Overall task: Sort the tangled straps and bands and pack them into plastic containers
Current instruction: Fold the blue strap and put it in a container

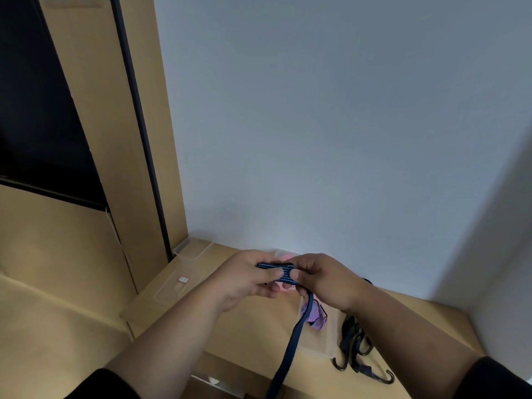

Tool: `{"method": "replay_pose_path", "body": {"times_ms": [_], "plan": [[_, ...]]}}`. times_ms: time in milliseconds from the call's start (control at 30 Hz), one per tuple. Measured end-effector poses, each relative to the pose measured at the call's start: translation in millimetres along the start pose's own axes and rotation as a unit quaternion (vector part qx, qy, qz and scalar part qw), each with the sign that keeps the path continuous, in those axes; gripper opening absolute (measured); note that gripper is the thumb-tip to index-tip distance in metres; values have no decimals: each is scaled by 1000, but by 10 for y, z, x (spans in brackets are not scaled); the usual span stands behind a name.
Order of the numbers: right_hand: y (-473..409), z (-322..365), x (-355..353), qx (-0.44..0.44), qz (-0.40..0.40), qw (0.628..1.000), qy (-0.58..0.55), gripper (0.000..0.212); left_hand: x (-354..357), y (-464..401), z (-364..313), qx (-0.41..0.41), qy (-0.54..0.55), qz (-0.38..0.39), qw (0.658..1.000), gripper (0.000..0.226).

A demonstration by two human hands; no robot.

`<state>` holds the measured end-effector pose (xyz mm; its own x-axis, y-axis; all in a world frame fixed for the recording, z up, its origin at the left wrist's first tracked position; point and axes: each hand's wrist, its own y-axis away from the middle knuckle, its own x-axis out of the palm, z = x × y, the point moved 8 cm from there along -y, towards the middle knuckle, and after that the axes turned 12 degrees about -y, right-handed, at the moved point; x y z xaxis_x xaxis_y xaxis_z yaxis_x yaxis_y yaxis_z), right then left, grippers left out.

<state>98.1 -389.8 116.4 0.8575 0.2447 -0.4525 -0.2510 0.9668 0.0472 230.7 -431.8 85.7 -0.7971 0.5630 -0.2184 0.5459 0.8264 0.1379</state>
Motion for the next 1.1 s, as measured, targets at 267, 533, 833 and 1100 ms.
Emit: {"method": "replay_pose_path", "body": {"times_ms": [267,533,833,1100], "plan": [[-116,-141,-45,77,-62,994,-44,44,-171,-58,-8,9,31,-135,990,6],[-66,-216,-97,139,-89,976,-145,40,-183,-109,35,13,17,-167,986,3],[-54,-339,-109,210,-134,938,-243,47,101,-81,-294,223,-417,-242,847,7],[-133,-456,-96,226,-135,913,-310,37,396,-139,-216,303,-472,-255,788,16]]}}
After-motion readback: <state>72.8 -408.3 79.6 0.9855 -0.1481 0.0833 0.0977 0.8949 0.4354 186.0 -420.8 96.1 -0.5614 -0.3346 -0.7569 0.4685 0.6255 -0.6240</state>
